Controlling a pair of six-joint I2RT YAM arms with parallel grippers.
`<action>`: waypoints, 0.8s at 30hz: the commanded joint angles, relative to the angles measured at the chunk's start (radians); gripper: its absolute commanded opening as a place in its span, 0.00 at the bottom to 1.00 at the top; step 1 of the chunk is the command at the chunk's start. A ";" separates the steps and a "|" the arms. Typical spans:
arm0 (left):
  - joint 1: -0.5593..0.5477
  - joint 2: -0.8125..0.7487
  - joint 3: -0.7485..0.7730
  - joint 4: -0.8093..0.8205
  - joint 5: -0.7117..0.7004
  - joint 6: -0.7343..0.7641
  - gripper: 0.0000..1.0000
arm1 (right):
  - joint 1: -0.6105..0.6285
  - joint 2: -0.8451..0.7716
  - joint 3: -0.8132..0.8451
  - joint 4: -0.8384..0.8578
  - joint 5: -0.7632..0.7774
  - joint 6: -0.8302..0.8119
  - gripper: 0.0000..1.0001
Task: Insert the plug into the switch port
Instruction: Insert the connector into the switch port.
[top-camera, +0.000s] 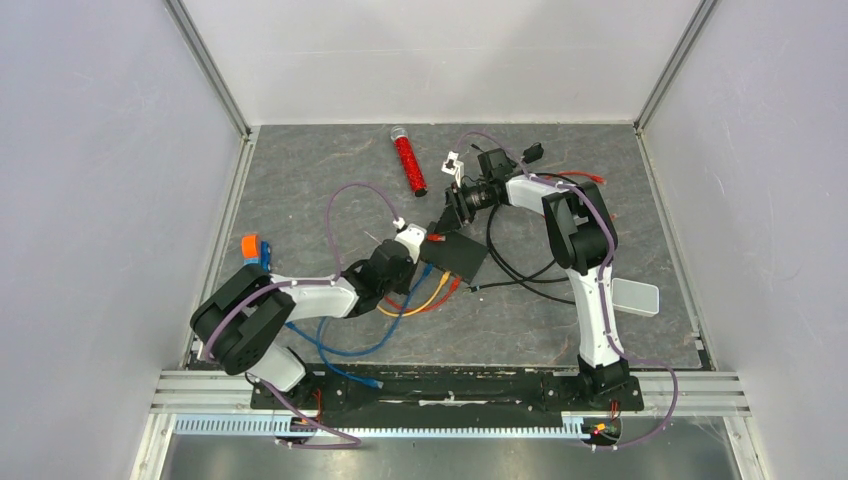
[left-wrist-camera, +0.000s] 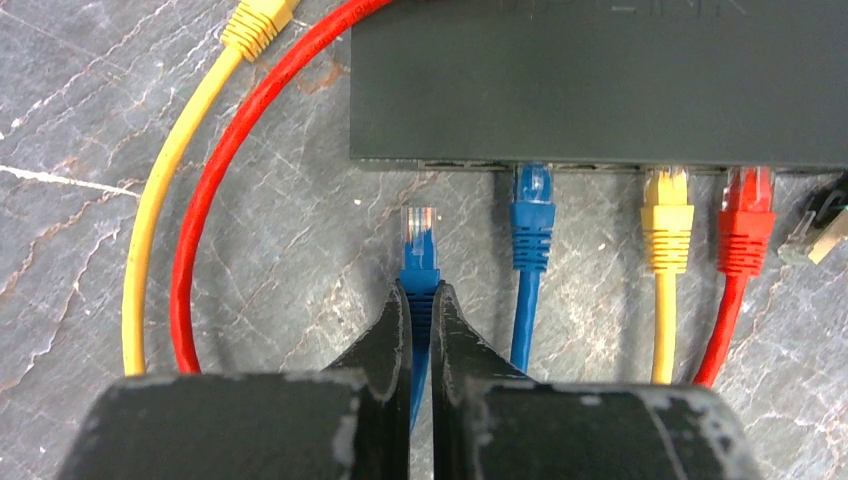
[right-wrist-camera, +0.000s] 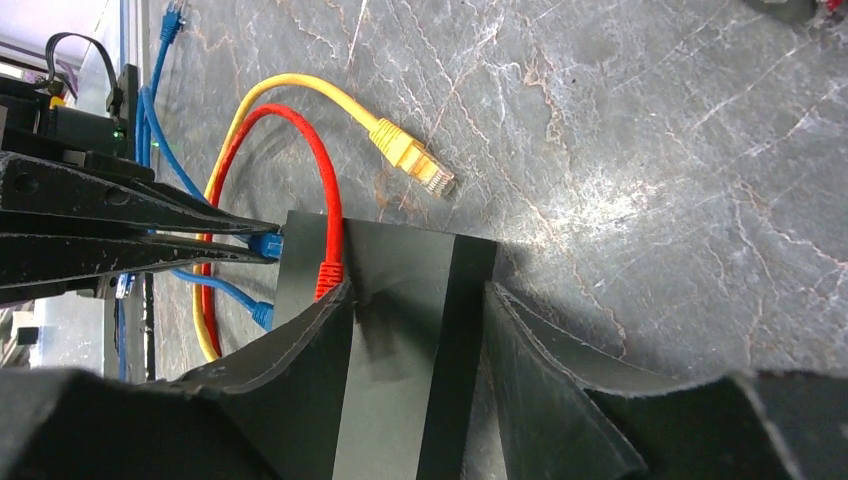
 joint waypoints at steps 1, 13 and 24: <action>-0.009 -0.043 -0.020 0.046 0.007 0.046 0.02 | 0.020 0.036 0.011 -0.093 0.002 -0.065 0.52; -0.021 -0.039 -0.048 0.126 -0.002 0.025 0.02 | 0.042 0.030 -0.015 -0.109 -0.009 -0.074 0.53; -0.024 -0.052 -0.066 0.189 -0.016 0.009 0.02 | 0.043 0.038 -0.029 -0.112 0.010 -0.066 0.51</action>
